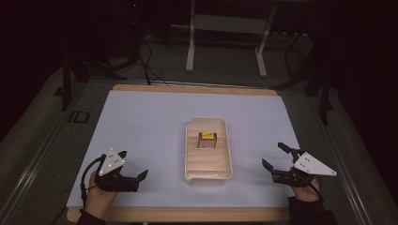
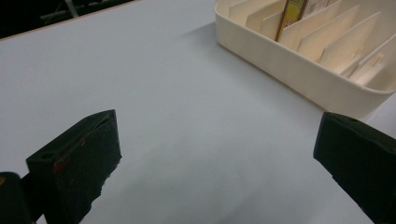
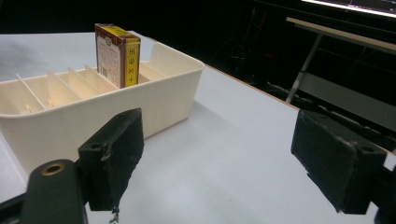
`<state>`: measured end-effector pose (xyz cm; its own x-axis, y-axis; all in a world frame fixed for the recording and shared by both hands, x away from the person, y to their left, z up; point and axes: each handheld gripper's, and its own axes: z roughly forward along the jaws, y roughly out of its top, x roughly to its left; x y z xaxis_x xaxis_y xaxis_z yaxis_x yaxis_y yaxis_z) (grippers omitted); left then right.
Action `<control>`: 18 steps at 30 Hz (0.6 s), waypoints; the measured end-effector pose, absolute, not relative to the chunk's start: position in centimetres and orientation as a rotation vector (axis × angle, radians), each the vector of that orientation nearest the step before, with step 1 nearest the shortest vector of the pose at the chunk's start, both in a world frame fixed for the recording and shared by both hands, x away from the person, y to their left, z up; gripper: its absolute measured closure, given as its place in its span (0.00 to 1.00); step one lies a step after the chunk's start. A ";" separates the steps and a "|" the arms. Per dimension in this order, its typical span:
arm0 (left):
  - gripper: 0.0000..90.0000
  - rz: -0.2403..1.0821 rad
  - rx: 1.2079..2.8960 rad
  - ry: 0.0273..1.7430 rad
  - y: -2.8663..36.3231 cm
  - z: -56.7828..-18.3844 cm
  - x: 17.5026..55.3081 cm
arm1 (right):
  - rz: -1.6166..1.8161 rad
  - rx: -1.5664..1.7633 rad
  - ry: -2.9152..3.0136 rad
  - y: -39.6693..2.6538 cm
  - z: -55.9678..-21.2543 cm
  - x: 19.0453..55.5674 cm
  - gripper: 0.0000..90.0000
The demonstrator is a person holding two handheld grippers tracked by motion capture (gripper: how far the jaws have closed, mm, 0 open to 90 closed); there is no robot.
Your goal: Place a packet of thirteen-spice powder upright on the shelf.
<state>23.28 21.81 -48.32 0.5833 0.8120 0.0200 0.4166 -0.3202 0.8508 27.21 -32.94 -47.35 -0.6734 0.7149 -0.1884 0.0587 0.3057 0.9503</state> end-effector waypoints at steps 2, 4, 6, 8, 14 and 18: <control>0.01 0.589 1.947 0.988 21.7 -48.3 23.3 | 1.386 0.687 1.972 -32.9 -47.4 27.3 0.19; 0.01 0.605 1.955 0.994 21.6 -48.3 23.3 | 1.382 0.688 1.970 -33.0 -47.4 27.3 0.19; 0.01 0.610 1.961 0.996 21.6 -48.3 23.3 | 1.377 0.691 1.969 -33.0 -47.4 27.3 0.19; 0.01 0.591 1.972 1.004 21.5 -48.5 23.5 | 1.371 0.699 1.966 -33.0 -47.4 27.3 0.19; 0.01 0.580 1.989 1.026 21.6 -48.7 23.7 | 1.362 0.700 1.970 -33.0 -47.5 27.4 0.19; 0.01 0.571 1.989 1.030 21.6 -48.7 23.8 | 1.363 0.700 1.971 -33.0 -47.5 27.4 0.19</control>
<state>23.79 21.63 -48.71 0.5654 0.8244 0.0269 0.4597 -0.3421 0.8195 27.38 -33.02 -47.47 -0.6576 0.7265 -0.1997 0.0695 0.3224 0.9441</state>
